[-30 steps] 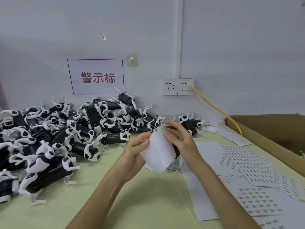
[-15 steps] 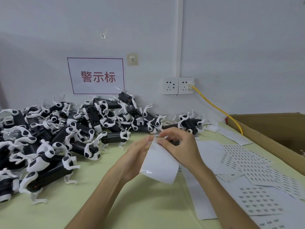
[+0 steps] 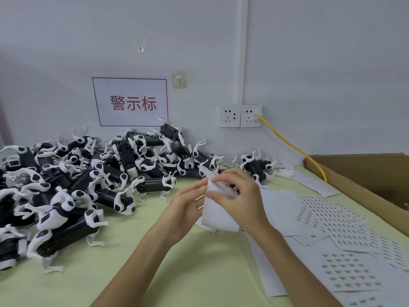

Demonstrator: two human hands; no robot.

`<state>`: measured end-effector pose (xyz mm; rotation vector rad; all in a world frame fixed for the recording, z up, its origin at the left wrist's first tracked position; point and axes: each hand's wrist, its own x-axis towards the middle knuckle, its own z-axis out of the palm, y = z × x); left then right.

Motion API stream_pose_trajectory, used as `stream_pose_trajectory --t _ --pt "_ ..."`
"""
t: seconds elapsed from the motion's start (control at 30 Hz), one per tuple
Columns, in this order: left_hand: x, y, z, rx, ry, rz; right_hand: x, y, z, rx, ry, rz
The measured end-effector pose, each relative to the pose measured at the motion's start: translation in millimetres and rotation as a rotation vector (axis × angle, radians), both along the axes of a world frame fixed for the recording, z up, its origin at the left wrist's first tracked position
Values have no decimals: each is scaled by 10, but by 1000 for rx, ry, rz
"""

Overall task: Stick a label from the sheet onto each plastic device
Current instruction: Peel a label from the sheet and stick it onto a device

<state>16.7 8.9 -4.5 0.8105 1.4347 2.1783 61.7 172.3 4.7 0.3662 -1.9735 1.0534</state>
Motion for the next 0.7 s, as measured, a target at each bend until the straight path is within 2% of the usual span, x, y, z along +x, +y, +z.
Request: stream_pose_trajectory --t 0.23,0.47,0.7 --pt "-26 15 -22 24 -36 160 18 -5 -1 23 -30 33" --pt "41 38 3 -80 153 360 -7 3 -18 -35 -12 11" --pt "43 38 15 -138 230 415 -1 3 -22 -68 -16 22"
